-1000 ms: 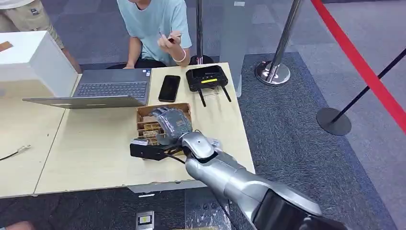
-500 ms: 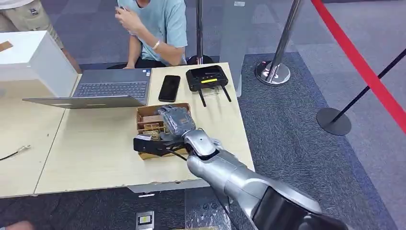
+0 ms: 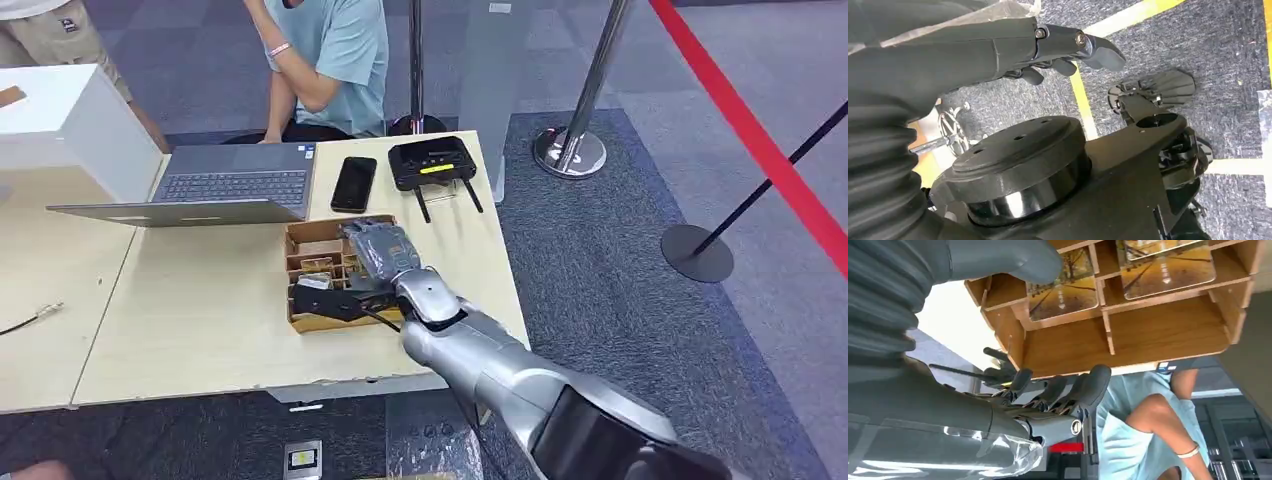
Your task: Pass the card to the sensor for recognition and then transmit it.
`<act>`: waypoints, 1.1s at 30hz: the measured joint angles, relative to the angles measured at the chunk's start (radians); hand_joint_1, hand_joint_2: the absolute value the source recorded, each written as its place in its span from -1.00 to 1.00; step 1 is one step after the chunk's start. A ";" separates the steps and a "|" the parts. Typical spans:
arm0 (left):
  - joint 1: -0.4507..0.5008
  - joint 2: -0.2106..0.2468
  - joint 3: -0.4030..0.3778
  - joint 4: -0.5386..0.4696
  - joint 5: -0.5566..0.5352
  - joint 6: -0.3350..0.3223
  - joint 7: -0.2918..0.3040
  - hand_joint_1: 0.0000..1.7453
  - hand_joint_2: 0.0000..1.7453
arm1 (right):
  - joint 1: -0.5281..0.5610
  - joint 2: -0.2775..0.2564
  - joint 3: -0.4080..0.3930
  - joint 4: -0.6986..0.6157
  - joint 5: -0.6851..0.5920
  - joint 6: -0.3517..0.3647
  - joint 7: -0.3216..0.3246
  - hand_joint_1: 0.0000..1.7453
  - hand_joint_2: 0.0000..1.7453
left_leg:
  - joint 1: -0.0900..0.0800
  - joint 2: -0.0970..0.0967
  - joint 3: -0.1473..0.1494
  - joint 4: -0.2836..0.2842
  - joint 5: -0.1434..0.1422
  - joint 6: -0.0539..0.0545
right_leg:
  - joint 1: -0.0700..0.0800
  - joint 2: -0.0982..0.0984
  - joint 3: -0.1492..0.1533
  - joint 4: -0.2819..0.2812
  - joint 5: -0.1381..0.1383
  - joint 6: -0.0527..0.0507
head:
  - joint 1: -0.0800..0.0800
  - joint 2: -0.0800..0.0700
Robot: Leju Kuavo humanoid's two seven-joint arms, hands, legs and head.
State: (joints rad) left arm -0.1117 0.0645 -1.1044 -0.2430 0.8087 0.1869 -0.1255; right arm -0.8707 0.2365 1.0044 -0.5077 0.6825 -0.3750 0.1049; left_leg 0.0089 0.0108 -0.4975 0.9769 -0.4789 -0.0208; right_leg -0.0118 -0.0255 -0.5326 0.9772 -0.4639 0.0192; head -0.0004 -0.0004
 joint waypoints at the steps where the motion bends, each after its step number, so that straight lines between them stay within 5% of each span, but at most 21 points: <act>1: 0.000 0.000 0.000 0.000 0.000 0.000 0.000 -1.00 1.00 | 0.000 -0.001 0.000 0.002 0.000 0.001 0.000 -0.42 1.00 | 0.000 0.000 0.000 0.000 0.000 0.000 | 0.000 0.000 0.000 0.000 0.000 0.000 | 0.000 0.000; 33: 0.000 -0.005 0.000 0.000 -0.003 -0.003 0.002 -1.00 1.00 | 0.006 -0.021 0.000 0.019 -0.024 -0.012 -0.024 -0.36 1.00 | 0.000 0.000 0.000 0.000 0.000 0.000 | 0.000 0.000 0.000 0.000 0.000 0.000 | 0.000 0.000</act>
State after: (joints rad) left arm -0.1119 0.0591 -1.1044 -0.2430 0.8057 0.1835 -0.1240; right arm -0.8643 0.2159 1.0040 -0.4887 0.6580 -0.3872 0.0805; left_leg 0.0089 0.0108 -0.4976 0.9769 -0.4789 -0.0208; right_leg -0.0118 -0.0255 -0.5328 0.9772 -0.4639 0.0192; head -0.0004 -0.0004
